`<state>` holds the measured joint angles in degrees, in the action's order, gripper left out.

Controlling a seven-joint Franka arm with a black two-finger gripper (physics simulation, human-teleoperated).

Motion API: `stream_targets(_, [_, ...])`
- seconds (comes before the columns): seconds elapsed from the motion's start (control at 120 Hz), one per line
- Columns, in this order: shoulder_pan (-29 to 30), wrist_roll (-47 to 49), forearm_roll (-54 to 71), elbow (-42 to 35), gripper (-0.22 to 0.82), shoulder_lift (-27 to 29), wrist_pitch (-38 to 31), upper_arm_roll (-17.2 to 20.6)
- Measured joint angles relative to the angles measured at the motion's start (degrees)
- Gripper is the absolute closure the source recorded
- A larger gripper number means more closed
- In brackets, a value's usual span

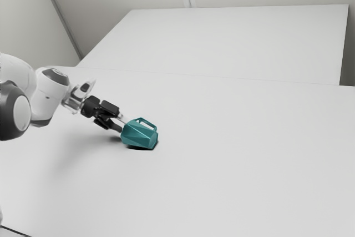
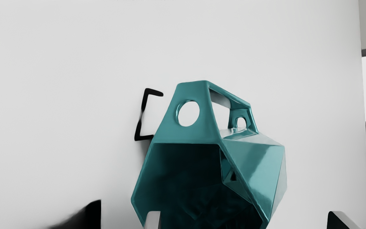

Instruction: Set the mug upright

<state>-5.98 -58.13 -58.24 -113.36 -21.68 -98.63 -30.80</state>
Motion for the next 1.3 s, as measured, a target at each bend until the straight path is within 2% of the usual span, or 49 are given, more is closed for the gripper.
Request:
stream_targets(0.3, [-0.3,-2.7,-2.3,0.6,0.05,-1.6,0.4,1.3])
stream_targets(0.433, [-0.4,-3.5,-3.1,0.7,0.09,-1.8,0.4,2.3])
stream_targets(0.508, [-0.4,-3.9,-3.4,0.7,0.16,-1.8,0.4,2.5])
stream_targets(0.742, [-0.3,-4.6,-4.1,0.5,0.46,-2.1,0.5,2.8])
stream_targets(0.842, [-0.4,-4.8,-4.5,0.5,0.56,-2.0,0.6,3.1])
stream_targets(1.3, [-0.8,-5.4,-6.7,0.5,0.74,-0.8,1.2,3.6])
